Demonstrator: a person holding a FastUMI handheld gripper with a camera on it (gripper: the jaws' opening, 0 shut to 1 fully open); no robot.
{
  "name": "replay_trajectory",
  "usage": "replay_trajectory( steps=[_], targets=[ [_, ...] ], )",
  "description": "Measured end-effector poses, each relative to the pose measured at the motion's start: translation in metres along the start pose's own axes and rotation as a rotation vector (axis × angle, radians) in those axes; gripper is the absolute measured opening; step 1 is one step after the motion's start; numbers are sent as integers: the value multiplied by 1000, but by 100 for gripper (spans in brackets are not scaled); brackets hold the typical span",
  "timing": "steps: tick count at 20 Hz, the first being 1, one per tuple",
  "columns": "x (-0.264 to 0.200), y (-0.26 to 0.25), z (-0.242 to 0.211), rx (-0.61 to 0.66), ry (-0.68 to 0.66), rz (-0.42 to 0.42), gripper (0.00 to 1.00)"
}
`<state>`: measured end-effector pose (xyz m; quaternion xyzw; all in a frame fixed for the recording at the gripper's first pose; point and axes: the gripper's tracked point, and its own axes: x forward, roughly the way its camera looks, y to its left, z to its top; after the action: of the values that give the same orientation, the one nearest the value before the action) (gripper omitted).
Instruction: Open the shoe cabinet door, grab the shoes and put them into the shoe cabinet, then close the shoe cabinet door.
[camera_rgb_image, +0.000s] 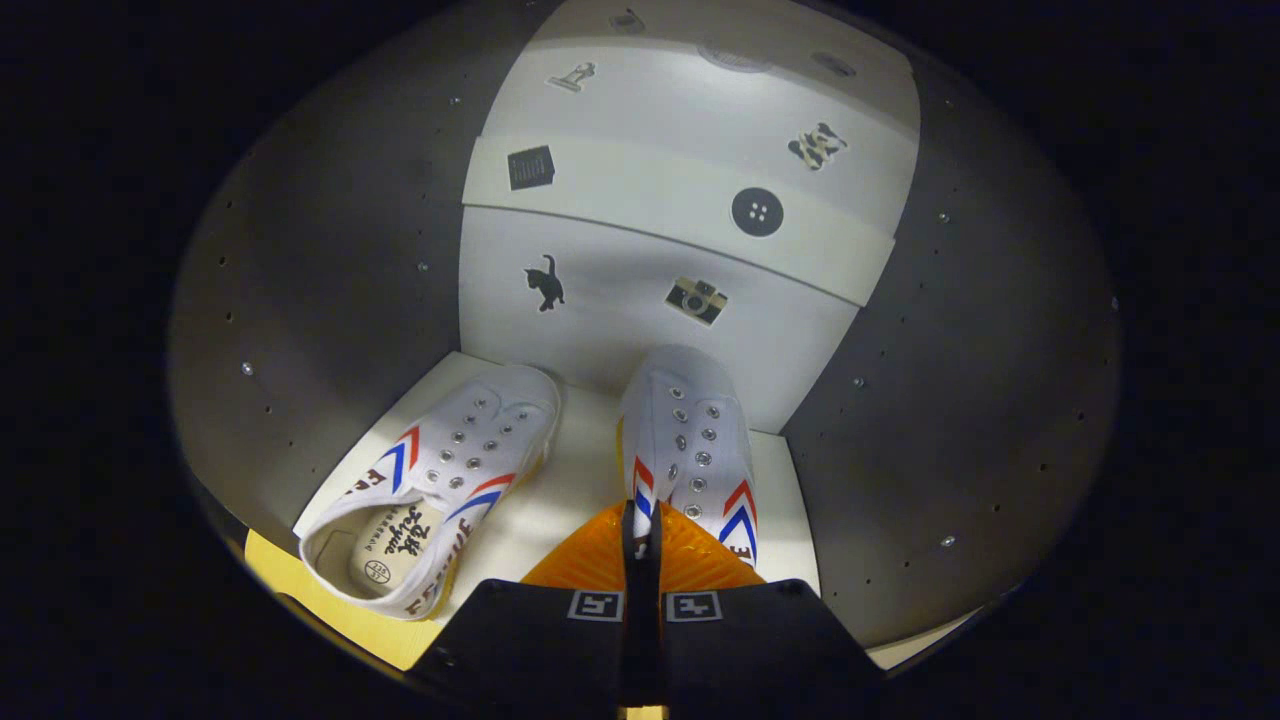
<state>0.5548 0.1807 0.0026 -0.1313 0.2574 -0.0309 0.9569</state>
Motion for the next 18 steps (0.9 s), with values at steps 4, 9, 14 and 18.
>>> replay_trajectory(
  steps=[4,9,14,18],
  targets=[
    [8,8,-7,61,46,19,2],
    [-10,1,1,105,-6,-33,41],
    [-78,8,11,152,-117,-18,96],
    [-173,24,25,107,-318,-7,98]
  ],
)
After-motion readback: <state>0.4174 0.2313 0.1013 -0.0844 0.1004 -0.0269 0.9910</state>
